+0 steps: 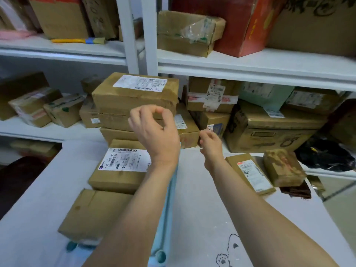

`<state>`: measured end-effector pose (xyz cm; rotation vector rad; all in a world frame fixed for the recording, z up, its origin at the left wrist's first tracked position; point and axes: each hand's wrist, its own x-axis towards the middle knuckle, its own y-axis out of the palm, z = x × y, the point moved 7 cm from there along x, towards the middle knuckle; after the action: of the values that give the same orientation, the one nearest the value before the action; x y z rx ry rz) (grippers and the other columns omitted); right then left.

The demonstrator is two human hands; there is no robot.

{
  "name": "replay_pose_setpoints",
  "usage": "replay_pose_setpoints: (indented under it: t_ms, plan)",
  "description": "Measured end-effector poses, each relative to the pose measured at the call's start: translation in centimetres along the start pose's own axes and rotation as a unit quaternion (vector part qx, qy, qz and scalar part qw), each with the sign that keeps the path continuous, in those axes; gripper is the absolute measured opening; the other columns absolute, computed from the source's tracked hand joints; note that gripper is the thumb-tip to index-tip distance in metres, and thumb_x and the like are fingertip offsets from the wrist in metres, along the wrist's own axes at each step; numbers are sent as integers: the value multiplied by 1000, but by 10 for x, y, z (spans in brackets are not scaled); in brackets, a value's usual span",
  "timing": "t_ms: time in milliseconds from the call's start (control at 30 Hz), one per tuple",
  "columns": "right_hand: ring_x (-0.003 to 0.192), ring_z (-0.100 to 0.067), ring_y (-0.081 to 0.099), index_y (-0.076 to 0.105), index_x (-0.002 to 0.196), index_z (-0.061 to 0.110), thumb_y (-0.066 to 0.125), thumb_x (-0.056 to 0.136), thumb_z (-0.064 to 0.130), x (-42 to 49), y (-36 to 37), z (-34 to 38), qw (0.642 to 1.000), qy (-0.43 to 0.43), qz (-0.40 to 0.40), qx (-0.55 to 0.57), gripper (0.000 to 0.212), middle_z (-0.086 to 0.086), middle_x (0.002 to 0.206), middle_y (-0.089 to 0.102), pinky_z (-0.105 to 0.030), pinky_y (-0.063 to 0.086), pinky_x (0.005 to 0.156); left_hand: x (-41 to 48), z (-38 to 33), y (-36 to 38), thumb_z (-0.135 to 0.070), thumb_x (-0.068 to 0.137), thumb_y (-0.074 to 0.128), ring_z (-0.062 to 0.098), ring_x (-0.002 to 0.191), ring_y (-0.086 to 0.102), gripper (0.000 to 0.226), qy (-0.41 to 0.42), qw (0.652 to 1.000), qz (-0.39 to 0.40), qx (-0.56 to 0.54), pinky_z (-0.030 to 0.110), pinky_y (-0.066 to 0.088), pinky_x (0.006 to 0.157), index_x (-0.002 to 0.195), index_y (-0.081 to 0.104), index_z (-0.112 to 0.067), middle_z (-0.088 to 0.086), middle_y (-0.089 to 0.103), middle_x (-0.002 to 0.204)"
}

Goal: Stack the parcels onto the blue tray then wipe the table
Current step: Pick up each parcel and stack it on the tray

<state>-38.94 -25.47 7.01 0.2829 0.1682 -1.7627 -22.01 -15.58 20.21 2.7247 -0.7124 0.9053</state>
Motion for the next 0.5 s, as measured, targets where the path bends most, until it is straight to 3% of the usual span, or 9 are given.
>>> replay_pose_setpoints:
  t_ms: [100,233,333,433,500]
  plan:
    - [108,-19,51,54,129,12,55,92,19,2,-43,-22,999,-6,-31,-37,37,-2,117,55,-31,42,91,-45,-7,31,-15,76,53,19,83,43,13,14,996,86,10,20,31,77,74,60,-6,7,54,85]
    - [104,-19,53,56,122,17,55,92,18,7,-104,-49,995,5,-53,-80,30,-2,112,56,-28,40,88,-104,16,70,-12,80,57,26,92,49,6,-66,973,210,71,18,28,74,79,62,-11,8,56,93]
    - [117,-26,54,58,127,16,62,87,27,12,-149,-69,985,24,-86,-148,41,-7,126,58,-36,41,104,-151,57,97,-17,85,59,26,111,48,17,-185,920,319,136,27,36,89,101,63,-12,9,57,113]
    - [132,-30,40,48,138,16,63,83,27,16,-187,-80,948,34,-115,-296,58,-12,144,42,-39,32,111,-187,92,108,-22,86,60,28,119,49,31,-270,869,377,173,33,39,98,115,60,-10,11,56,125]
    - [141,-28,25,32,146,19,67,79,38,20,-209,-92,919,62,-105,-375,78,-12,152,25,-43,27,113,-209,105,111,-23,86,61,29,120,49,34,-307,845,391,195,33,40,98,117,59,-10,11,56,126]
